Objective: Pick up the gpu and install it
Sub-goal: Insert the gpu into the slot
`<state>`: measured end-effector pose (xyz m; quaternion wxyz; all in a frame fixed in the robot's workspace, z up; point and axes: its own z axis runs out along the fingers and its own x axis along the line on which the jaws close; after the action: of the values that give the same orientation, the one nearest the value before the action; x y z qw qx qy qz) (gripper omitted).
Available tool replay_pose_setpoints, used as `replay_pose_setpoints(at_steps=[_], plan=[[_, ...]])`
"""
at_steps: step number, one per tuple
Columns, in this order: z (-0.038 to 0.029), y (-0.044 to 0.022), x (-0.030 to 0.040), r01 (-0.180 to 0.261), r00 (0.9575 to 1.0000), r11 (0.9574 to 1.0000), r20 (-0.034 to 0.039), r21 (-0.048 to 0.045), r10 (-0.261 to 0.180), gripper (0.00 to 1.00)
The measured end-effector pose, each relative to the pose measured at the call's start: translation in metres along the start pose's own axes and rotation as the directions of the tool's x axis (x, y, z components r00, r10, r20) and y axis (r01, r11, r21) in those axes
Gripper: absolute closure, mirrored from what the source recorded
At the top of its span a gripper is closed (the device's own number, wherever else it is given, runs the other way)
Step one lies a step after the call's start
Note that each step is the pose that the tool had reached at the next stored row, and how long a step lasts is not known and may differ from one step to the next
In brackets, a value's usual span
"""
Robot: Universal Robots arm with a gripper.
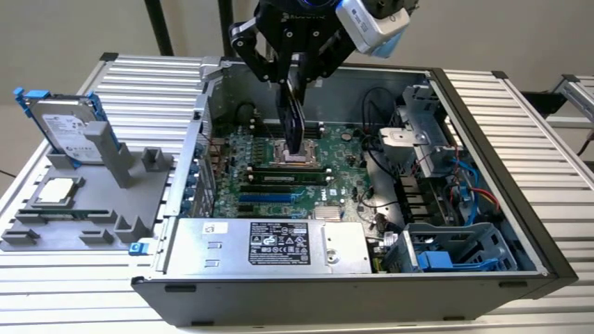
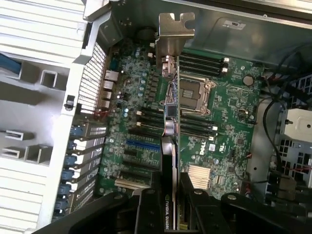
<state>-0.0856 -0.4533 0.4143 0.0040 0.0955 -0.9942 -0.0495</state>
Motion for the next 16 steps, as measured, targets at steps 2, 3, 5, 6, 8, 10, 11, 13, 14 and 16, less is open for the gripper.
replay_pose_setpoints(at_steps=[2, 3, 5, 6, 8, 10, 11, 13, 14, 16], plan=[[0.0000, 0.0000, 0.0000, 0.022, 0.9998, 0.9998, -0.0022, 0.0000, -0.022, 1.00], [0.0000, 0.0000, 0.0000, 0.032, 0.9995, 0.9995, -0.0033, 0.0000, -0.032, 1.00], [0.0000, 0.0000, 0.0000, 0.054, 0.9985, 0.9985, -0.0054, -0.0002, -0.054, 1.00], [0.0000, 0.0000, 0.0000, 0.065, 0.9979, 0.9979, -0.0065, -0.0003, -0.065, 1.00], [0.0000, 0.0000, 0.0000, 0.086, 0.9962, 0.9963, -0.0086, -0.0004, -0.086, 1.00], [0.0000, 0.0000, -0.0001, 0.107, 0.9942, 0.9942, -0.0107, -0.0007, -0.107, 1.00], [0.0000, 0.0000, -0.0001, 0.117, 0.9931, 0.9931, -0.0117, -0.0008, -0.117, 1.00], [0.0000, 0.0000, -0.0001, 0.138, 0.9903, 0.9904, -0.0137, -0.0011, -0.138, 1.00], [0.0000, 0.0000, -0.0001, 0.149, 0.9888, 0.9889, -0.0147, -0.0013, -0.149, 1.00], [0.0000, 0.0000, -0.0001, 0.170, 0.9853, 0.9855, -0.0169, -0.0017, -0.170, 1.00]])
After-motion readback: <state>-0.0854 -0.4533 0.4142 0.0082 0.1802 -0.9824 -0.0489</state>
